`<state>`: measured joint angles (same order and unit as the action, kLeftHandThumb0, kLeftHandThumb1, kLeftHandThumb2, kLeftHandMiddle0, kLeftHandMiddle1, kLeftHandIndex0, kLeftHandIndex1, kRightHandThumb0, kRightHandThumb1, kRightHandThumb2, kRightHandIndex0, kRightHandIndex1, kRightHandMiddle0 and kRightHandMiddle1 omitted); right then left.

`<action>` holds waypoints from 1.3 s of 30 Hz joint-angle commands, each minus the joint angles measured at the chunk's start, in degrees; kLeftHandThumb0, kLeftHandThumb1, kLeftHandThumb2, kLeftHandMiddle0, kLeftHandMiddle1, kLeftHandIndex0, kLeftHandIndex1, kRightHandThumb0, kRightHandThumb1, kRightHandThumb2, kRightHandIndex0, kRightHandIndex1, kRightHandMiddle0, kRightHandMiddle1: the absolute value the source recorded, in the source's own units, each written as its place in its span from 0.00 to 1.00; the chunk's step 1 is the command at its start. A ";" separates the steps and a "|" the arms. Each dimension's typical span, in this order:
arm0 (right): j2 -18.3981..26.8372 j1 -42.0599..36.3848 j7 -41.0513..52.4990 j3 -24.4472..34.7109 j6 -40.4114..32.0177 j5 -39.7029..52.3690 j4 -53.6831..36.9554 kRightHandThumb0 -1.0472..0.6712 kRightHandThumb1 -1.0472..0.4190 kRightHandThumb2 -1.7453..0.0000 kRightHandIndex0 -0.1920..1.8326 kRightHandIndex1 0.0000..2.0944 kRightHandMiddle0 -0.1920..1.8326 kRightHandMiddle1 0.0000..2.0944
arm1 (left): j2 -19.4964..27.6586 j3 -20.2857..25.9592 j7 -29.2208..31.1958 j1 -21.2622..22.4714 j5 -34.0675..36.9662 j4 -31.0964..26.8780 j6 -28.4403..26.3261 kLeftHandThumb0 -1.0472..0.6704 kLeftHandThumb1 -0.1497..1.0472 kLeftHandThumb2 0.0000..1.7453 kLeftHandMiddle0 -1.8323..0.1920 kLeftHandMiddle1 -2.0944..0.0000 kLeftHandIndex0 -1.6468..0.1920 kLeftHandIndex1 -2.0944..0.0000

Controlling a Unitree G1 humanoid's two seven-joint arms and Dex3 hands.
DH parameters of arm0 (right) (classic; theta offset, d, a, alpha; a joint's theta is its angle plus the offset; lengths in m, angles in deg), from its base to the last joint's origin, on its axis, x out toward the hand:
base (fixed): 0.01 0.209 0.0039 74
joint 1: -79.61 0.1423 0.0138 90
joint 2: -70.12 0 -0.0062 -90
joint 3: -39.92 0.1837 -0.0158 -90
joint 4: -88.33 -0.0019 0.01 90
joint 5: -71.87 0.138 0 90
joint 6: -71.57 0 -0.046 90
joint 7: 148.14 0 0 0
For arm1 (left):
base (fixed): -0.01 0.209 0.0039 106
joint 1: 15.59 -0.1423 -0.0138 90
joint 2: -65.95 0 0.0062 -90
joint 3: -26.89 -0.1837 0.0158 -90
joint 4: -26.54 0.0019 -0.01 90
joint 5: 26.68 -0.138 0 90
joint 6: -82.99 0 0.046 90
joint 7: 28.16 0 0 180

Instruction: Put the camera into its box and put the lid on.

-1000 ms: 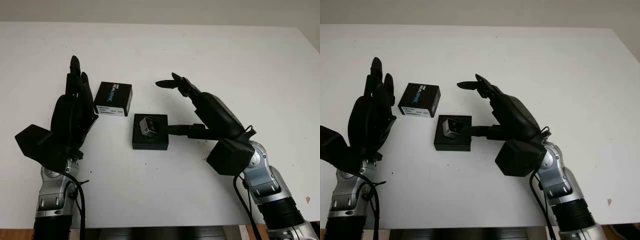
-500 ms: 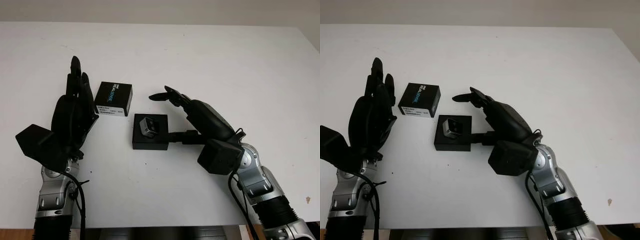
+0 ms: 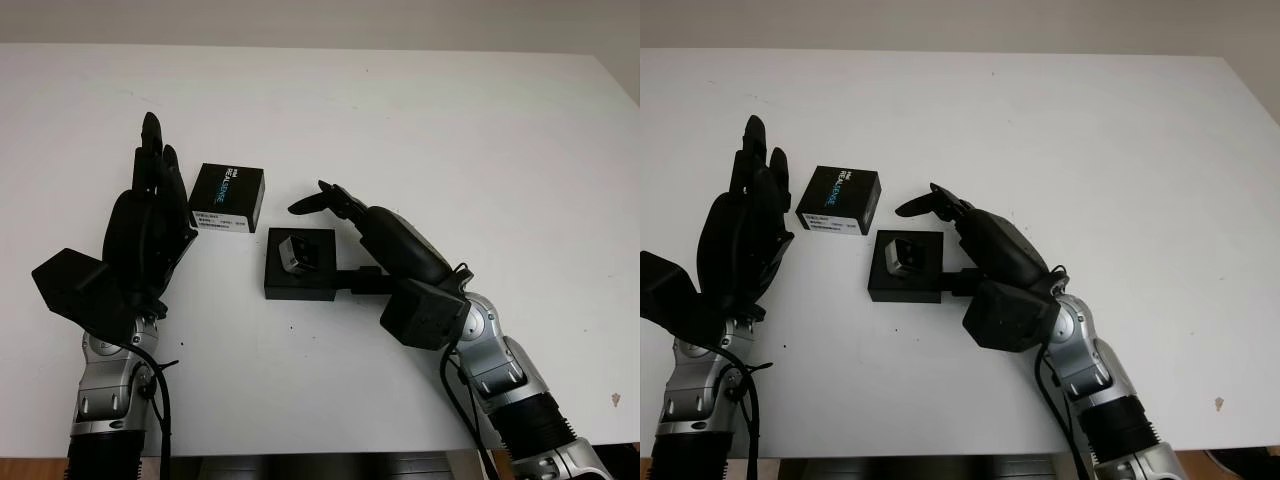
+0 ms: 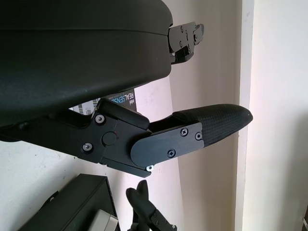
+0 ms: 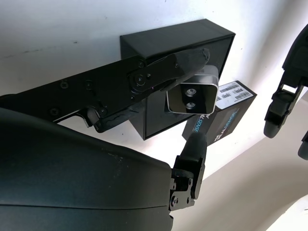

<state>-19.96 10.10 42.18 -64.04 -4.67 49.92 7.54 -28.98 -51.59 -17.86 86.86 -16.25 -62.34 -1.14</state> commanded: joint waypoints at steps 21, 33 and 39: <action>-0.67 0.43 -2.10 0.20 3.20 0.83 4.34 0.35 0.07 0.97 0.19 0.07 0.17 0.70 | 0.05 0.28 -0.55 -0.58 -0.06 -0.16 0.48 0.17 1.00 0.40 1.00 1.00 1.00 1.00; 0.36 0.92 -1.53 -0.33 3.87 -0.36 5.37 0.39 0.06 0.97 0.21 0.10 0.20 0.73 | -0.13 0.10 -0.89 -0.71 -0.14 -0.20 0.80 0.17 1.00 0.40 1.00 1.00 1.00 1.00; 0.39 0.83 -2.90 -0.45 5.79 -1.13 6.00 0.39 0.03 0.97 0.08 0.40 0.20 0.81 | -0.18 -0.02 -0.74 -0.97 -0.05 -0.41 0.70 0.17 1.00 0.40 1.00 1.00 1.00 1.00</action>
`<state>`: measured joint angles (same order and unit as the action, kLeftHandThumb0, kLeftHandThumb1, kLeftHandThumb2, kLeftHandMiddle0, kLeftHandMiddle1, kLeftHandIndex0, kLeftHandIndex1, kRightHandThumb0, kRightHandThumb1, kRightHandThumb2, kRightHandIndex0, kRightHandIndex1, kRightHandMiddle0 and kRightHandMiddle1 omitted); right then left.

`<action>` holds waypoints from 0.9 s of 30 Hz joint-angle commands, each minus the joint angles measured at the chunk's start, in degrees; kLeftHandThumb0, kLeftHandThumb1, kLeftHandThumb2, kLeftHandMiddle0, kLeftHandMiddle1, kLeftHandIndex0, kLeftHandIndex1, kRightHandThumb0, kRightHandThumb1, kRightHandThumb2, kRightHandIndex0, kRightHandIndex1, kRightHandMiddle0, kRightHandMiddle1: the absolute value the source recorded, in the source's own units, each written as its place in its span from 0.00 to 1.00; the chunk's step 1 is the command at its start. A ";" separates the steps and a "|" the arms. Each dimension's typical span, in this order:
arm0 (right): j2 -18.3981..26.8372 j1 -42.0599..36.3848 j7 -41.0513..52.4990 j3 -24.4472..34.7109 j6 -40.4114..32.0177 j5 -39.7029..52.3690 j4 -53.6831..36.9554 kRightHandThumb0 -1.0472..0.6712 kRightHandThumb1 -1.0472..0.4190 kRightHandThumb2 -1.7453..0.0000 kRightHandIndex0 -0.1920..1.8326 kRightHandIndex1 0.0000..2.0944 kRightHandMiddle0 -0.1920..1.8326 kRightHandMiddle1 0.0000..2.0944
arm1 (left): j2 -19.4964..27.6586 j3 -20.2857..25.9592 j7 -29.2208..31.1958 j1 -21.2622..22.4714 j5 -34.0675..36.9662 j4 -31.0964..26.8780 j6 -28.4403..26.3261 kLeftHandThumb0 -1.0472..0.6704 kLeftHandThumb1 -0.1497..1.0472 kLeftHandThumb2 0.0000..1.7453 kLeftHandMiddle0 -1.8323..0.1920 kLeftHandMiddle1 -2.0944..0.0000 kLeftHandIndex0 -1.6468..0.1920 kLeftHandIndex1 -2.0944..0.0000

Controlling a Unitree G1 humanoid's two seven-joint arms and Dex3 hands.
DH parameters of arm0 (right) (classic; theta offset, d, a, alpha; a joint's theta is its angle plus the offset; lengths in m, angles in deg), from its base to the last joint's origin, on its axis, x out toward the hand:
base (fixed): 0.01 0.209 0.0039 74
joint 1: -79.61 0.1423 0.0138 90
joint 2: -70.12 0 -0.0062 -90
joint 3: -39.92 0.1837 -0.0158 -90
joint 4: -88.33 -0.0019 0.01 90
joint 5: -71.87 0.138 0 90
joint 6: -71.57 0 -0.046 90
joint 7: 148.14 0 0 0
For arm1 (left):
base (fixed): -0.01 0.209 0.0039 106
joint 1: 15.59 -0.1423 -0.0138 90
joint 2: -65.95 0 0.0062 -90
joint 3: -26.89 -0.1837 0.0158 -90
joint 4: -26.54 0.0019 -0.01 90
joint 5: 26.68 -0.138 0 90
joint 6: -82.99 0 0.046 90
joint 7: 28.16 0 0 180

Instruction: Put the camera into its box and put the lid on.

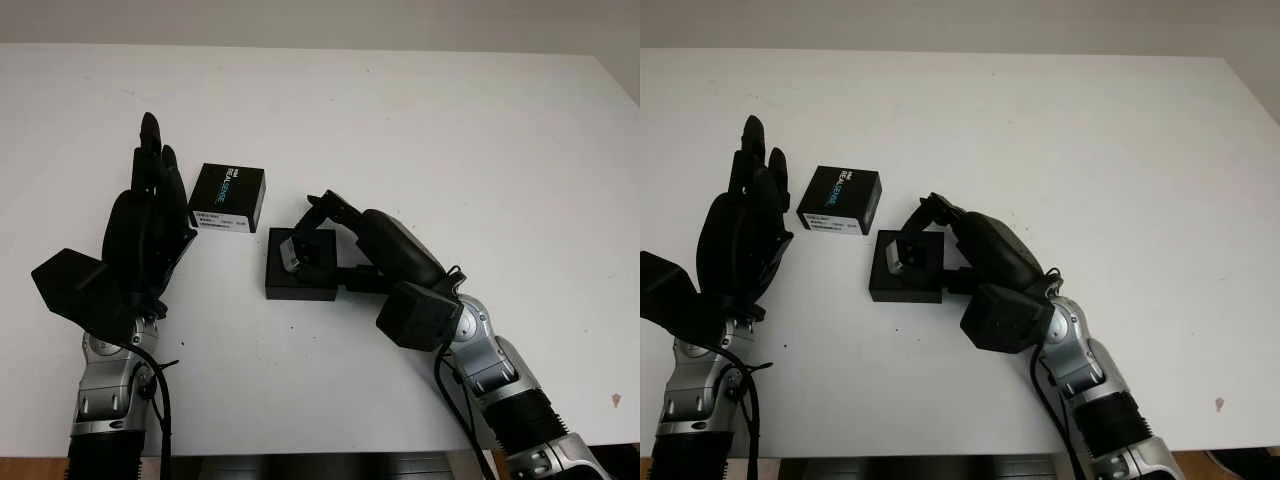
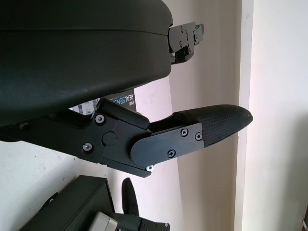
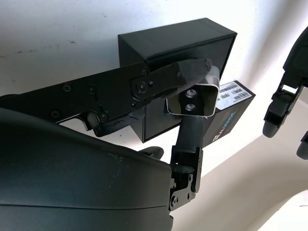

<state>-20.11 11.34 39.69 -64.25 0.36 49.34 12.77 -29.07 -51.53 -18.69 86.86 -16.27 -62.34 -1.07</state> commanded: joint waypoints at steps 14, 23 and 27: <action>-3.88 -0.78 -12.78 1.17 11.59 0.28 8.27 0.40 0.00 0.93 0.03 0.53 0.12 0.89 | 0.08 -0.30 0.46 -1.28 -0.22 -0.77 -0.12 0.16 1.00 0.40 1.00 1.00 1.00 1.00; -5.29 -0.13 -13.82 2.00 14.14 2.25 10.98 0.37 0.00 0.90 0.02 0.53 0.10 0.90 | 0.04 -0.39 0.39 -1.12 -0.55 -0.22 0.37 0.16 1.00 0.39 1.00 1.00 1.00 1.00; -4.95 -0.22 -10.76 2.18 11.10 3.93 8.77 0.35 0.00 0.89 0.02 0.53 0.10 0.91 | 0.00 -0.43 0.43 -1.12 -0.48 -0.35 0.19 0.16 1.00 0.39 1.00 1.00 1.00 1.00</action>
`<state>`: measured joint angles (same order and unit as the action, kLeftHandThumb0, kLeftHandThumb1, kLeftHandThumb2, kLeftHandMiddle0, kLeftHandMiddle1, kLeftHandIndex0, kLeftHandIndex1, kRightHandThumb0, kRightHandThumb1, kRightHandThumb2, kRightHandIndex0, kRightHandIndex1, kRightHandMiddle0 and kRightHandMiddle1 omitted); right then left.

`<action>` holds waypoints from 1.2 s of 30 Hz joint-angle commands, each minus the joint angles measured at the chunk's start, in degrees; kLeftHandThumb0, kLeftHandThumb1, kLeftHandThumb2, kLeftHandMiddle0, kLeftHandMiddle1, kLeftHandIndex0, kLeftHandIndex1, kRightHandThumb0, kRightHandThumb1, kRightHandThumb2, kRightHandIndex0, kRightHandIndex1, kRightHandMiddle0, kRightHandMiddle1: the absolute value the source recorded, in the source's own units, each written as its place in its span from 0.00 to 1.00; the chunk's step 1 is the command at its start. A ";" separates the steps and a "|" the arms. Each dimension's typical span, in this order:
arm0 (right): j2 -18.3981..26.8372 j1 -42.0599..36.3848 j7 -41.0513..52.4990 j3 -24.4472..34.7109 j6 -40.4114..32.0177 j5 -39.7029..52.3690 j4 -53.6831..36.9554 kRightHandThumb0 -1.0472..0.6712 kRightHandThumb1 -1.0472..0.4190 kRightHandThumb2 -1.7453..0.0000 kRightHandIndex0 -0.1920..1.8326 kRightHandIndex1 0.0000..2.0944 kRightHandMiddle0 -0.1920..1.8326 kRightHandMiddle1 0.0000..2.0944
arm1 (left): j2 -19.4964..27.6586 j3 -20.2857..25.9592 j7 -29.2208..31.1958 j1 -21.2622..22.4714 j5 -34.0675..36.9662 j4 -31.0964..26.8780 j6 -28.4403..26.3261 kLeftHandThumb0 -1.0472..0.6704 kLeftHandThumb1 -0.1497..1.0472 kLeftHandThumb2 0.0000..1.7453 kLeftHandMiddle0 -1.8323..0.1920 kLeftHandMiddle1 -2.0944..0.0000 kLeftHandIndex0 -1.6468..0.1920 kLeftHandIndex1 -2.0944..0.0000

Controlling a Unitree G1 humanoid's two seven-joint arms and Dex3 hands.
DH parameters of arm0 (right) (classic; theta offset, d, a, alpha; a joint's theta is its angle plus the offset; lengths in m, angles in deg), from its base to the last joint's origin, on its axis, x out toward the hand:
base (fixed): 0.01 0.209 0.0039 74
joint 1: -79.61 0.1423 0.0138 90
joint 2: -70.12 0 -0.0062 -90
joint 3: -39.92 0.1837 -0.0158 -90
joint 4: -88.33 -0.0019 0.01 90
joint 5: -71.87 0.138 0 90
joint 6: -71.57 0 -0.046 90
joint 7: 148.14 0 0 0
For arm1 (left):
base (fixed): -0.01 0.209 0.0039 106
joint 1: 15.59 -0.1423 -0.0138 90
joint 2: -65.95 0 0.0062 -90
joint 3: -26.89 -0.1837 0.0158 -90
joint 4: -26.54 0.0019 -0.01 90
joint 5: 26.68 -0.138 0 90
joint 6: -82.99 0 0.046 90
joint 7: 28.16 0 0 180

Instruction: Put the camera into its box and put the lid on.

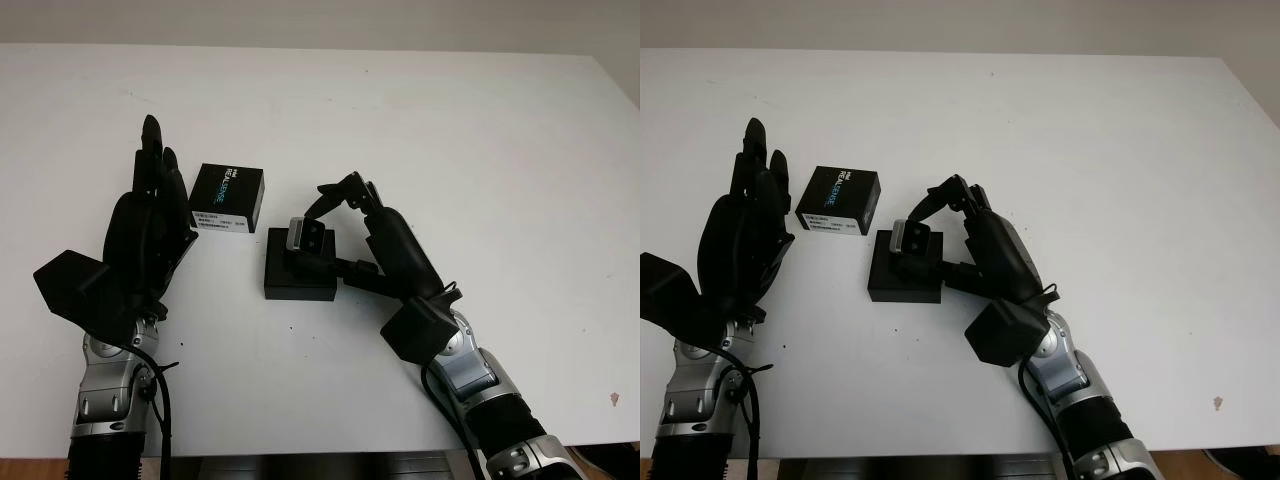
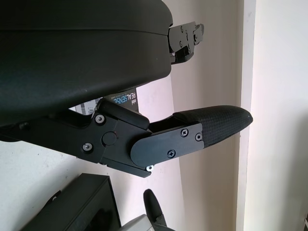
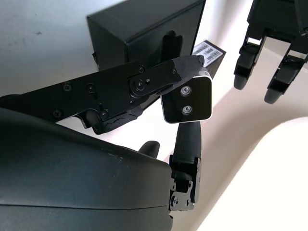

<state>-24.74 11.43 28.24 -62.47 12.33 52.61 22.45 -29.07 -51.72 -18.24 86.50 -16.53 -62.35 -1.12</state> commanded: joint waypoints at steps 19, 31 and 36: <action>7.06 1.25 27.17 4.07 -28.63 13.16 -24.71 0.33 0.00 0.94 0.12 0.32 0.19 0.91 | -1.63 -2.05 -1.68 -0.27 -1.06 -0.94 -1.10 0.14 1.00 0.39 1.00 1.00 1.00 1.00; 8.72 5.69 29.74 4.11 -34.26 12.32 -25.46 0.32 0.00 0.94 0.16 0.27 0.19 0.91 | -2.35 -3.04 -2.06 -0.19 -1.53 -0.78 -0.74 0.14 1.00 0.39 1.00 1.00 1.00 1.00; 7.00 5.85 27.11 2.97 -37.75 10.18 -25.76 0.31 0.00 0.93 0.17 0.27 0.20 0.93 | -3.09 -3.55 -3.33 0.20 -2.08 -0.57 -0.53 0.14 1.00 0.39 1.00 1.00 1.00 1.00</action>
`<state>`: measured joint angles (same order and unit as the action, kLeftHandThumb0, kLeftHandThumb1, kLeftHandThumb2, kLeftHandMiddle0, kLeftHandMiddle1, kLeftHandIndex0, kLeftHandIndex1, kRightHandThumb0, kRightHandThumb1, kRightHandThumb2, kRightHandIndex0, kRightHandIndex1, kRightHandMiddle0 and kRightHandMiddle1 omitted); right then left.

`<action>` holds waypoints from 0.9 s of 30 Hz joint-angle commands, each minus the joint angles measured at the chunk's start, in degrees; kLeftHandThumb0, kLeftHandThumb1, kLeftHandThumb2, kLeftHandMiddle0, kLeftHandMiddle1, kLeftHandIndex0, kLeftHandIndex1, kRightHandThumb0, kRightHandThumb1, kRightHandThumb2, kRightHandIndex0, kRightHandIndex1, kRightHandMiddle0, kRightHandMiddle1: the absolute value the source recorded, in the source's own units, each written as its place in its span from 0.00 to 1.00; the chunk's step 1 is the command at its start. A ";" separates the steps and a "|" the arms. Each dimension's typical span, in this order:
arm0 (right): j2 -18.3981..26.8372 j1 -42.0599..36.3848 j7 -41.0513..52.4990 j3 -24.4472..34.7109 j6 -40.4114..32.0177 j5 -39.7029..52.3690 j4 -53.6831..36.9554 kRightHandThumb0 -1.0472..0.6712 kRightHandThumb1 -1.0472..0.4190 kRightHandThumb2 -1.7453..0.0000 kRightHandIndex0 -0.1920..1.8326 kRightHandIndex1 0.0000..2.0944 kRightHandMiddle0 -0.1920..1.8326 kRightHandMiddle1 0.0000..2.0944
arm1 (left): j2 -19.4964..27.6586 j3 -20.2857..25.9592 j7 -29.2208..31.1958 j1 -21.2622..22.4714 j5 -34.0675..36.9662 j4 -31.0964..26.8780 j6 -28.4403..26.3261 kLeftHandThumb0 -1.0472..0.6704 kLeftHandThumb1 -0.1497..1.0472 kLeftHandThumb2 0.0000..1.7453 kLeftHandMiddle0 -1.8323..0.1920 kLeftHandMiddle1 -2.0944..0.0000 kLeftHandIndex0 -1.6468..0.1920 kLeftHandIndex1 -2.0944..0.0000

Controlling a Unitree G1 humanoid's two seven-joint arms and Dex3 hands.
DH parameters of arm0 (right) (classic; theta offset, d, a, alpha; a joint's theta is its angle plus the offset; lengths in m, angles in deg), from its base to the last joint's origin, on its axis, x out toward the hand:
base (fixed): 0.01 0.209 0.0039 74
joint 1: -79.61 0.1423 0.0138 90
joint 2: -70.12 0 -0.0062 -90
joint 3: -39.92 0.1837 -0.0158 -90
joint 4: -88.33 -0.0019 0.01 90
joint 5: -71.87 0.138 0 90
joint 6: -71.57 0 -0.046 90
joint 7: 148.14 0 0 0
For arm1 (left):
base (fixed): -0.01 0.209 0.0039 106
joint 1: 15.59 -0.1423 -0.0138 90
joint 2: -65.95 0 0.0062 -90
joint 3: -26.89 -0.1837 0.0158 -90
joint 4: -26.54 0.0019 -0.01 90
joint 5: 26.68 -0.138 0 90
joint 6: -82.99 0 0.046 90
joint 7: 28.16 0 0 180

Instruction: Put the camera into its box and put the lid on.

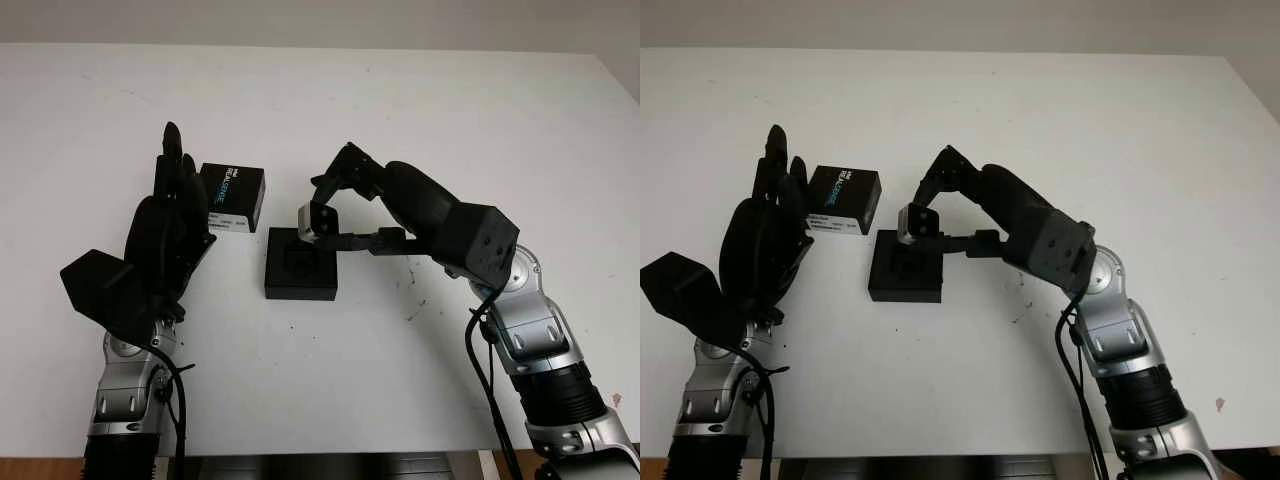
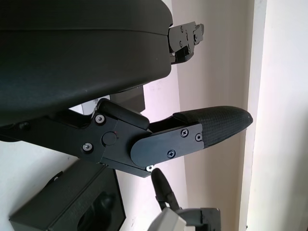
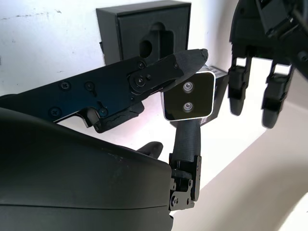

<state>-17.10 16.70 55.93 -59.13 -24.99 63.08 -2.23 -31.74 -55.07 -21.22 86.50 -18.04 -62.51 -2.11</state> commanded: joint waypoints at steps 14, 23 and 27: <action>-1.40 -2.36 -1.55 -1.82 -10.10 -2.18 -9.17 0.37 0.00 0.96 0.16 0.28 0.19 0.95 | -2.23 -0.95 -2.04 1.08 -1.21 0.73 1.46 0.15 1.00 0.39 1.00 1.00 1.00 1.00; 1.73 -4.18 0.86 -2.73 -8.90 -3.50 -12.53 0.41 0.00 0.96 0.18 0.25 0.20 0.96 | -2.59 -0.90 -1.97 1.16 -0.93 1.21 1.76 0.15 1.00 0.39 1.00 1.00 1.00 1.00; 3.02 -3.86 2.47 -2.96 -9.50 -3.85 -13.14 0.41 0.00 0.97 0.20 0.23 0.21 0.97 | -2.62 -0.91 -2.05 1.10 -1.08 1.23 1.83 0.15 1.00 0.39 1.00 1.00 1.00 1.00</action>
<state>-14.59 12.64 58.04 -62.02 -34.74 59.34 -13.82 -34.13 -55.95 -23.18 87.29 -18.92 -61.46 -1.08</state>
